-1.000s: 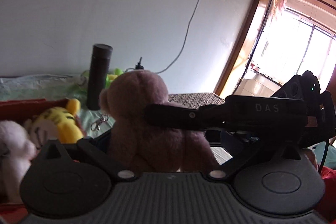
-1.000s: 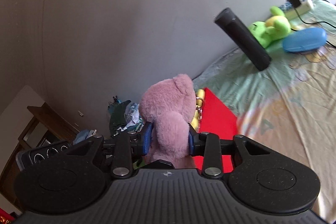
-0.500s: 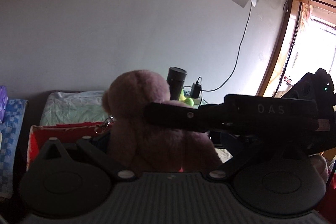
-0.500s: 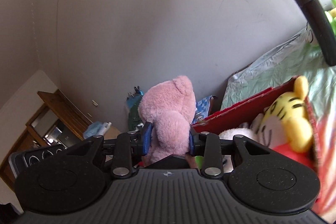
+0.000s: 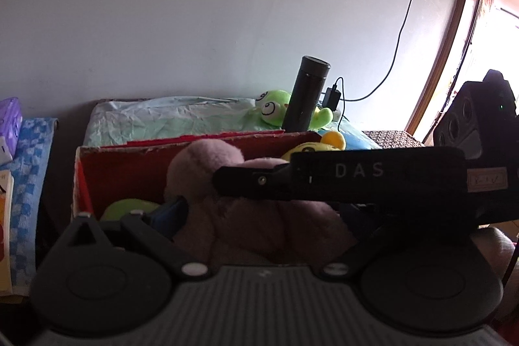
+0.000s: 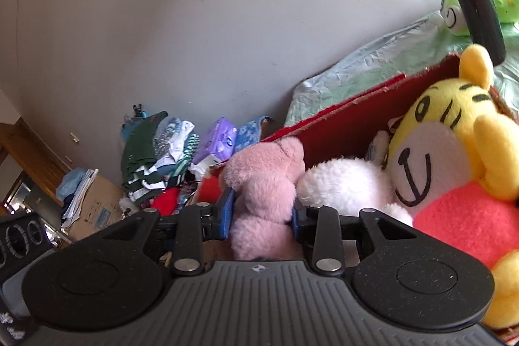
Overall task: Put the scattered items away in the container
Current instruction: 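Lower the teddy bear into the red box and open the right tool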
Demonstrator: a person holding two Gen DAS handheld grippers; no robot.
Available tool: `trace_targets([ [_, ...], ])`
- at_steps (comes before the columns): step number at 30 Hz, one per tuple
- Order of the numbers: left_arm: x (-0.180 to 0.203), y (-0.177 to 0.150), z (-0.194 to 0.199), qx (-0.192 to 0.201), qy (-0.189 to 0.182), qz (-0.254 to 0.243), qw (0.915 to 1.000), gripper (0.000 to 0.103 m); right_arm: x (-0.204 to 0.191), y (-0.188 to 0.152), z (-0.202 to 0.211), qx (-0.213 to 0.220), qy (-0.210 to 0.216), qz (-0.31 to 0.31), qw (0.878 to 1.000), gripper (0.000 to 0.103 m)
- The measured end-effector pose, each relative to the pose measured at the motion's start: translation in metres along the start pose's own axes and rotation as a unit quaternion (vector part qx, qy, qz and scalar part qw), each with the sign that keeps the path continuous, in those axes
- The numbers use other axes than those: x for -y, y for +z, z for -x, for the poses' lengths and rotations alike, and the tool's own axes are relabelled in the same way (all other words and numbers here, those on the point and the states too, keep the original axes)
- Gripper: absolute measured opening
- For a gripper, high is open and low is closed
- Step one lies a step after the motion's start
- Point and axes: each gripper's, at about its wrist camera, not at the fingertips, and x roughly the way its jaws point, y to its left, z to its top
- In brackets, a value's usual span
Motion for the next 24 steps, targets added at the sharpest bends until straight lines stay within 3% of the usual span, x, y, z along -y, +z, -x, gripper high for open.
trace_targets([
  [5, -0.016, -0.005, -0.007, -0.002, -0.015, 0.025, 0.9996, 0.1, -0.003, 0.001, -0.013, -0.006, -0.029, 0.037, 0.999, 0.033],
  [16, -0.003, -0.019, -0.001, -0.014, -0.023, -0.047, 0.9985, 0.1, 0.003, -0.009, -0.014, -0.025, -0.039, 0.048, 0.998, 0.033],
  [24, -0.003, -0.019, -0.005, -0.016, -0.024, -0.044, 0.9986, 0.101, 0.004, -0.011, -0.016, -0.018, -0.036, 0.045, 0.998, 0.032],
])
